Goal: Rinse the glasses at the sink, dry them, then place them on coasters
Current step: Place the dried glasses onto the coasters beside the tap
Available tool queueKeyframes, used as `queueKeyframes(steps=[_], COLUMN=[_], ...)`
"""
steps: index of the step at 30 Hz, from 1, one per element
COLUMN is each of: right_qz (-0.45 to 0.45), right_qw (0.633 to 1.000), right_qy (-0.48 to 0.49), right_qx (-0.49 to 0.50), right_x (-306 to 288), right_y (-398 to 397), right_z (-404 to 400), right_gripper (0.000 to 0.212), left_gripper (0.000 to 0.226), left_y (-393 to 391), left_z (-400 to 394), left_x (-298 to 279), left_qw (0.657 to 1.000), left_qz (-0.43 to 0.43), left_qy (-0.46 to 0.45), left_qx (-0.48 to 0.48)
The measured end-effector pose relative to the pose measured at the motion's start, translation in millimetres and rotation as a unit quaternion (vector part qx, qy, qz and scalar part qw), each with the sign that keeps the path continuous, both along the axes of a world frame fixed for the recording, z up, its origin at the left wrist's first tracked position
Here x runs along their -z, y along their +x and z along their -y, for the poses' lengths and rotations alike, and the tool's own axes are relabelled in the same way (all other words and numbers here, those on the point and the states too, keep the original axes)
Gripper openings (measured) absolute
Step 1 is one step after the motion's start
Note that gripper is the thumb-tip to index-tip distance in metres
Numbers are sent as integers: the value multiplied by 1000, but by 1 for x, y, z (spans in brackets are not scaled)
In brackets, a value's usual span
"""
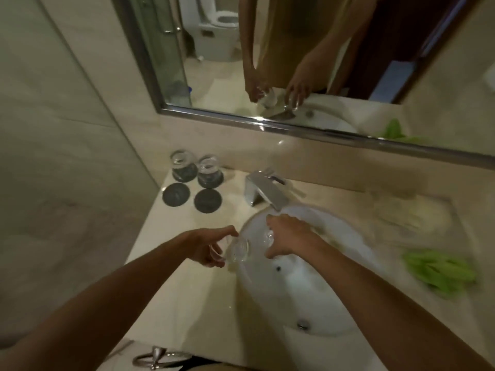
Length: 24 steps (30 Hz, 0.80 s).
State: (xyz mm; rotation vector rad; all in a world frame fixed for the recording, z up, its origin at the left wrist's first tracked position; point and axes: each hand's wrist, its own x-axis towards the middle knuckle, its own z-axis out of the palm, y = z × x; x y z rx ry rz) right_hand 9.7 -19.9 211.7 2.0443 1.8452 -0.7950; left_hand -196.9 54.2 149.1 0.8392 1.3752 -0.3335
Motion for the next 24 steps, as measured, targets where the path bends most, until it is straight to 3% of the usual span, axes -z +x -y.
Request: queueKeyframes(steps=[3,7,11,18,22,24], right_qz=[-29,-39,-23,-34,-33,-28], right_qw=[999,999,999,997,997,997], right_qy=[3,8,20,27,24,24], right_qx=[13,21,26,62,69,73], right_x=[0,-1,2,7,11,14], right_y=[-41,-76,-94,-107,-108,-108], right_z=[-37,-77,-107,-131,-137,-140], right_gripper=[65,68,70,73,71,70], left_gripper=[56,64,43,32,78,83], left_y=[-55,-108,-133,-137,-131,-126], left_z=[-24,-49,-75,-133,-149,-149], left_x=[4,13,21,43,53,56], left_qw=[992,949,929,905,890,876], left_qz=[63,145,199,272,165,130], left_qy=[-60,-96,-51,136,333,393], left_qx=[-93,-262,-309,-299,-267,-249])
